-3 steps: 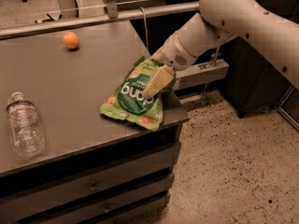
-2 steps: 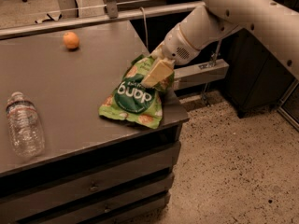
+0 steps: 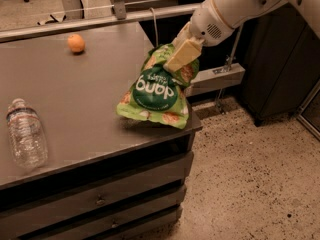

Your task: Move green rice chip bag near orange

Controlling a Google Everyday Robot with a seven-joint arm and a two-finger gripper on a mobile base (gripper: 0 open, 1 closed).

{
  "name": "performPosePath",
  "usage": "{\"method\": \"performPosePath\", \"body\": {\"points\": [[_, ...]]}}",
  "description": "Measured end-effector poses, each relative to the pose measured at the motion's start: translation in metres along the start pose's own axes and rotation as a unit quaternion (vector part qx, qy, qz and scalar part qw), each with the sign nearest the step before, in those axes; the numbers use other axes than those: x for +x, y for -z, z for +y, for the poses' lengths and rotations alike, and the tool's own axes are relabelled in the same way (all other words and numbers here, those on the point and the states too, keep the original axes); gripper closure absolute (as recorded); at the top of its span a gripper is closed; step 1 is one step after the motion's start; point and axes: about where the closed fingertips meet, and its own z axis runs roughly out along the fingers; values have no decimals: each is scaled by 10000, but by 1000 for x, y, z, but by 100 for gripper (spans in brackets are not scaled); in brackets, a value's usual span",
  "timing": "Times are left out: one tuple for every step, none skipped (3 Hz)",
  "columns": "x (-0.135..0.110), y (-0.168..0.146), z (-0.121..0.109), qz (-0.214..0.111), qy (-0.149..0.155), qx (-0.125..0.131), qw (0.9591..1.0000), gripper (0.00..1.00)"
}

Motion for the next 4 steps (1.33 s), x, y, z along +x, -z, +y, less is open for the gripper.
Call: {"method": "performPosePath", "body": {"points": [[0, 0, 0, 0, 0, 0, 10000, 100], [0, 5, 1, -100, -51, 228, 9997, 100], [3, 12, -26, -271, -236, 807, 9961, 100], [0, 21, -83, -538, -493, 1628, 9839, 100]]}}
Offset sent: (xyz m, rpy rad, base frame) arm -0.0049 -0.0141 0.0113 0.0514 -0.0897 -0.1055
